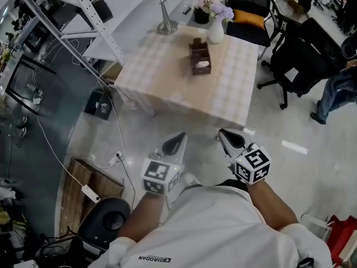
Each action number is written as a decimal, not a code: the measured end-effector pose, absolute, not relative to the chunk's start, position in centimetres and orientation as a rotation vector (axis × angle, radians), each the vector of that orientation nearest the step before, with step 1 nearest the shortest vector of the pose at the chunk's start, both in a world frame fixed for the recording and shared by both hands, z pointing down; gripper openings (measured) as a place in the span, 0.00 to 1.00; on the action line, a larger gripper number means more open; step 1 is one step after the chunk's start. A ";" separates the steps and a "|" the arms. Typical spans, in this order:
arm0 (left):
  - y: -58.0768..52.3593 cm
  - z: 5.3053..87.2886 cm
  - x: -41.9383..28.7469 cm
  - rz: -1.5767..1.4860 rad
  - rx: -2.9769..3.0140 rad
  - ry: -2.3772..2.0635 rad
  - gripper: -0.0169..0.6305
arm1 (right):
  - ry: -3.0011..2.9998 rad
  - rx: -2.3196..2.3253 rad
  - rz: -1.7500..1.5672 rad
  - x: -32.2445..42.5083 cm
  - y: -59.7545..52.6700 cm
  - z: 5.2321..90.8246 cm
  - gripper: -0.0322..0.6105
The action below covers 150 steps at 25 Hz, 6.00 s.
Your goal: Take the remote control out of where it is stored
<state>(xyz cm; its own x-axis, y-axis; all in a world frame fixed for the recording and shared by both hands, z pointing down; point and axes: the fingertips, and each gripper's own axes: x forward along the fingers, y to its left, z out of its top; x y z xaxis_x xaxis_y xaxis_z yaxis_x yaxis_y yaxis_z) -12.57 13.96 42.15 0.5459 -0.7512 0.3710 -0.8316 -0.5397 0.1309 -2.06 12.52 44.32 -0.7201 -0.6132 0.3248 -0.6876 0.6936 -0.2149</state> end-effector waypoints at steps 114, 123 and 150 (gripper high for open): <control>-21.6 49.6 -14.4 0.640 2.466 -1.042 0.03 | -2.020 0.553 -0.426 -8.2 -23.8 57.6 0.25; -21.7 49.3 -14.2 0.617 2.461 -1.074 0.03 | -2.051 0.506 -0.419 -8.5 -23.6 55.3 0.22; -20.4 48.9 -9.7 0.610 2.477 -1.107 0.03 | -2.417 1.322 0.675 7.5 -25.5 51.9 0.21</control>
<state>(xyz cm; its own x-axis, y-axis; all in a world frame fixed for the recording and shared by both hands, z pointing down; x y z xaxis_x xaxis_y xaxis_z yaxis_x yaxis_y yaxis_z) -9.66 -20.37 48.92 0.6000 -0.6089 0.5189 -0.7638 -0.6288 0.1453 7.54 -25.50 51.94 -0.5290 -0.7046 0.4729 -0.8477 0.4647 -0.2559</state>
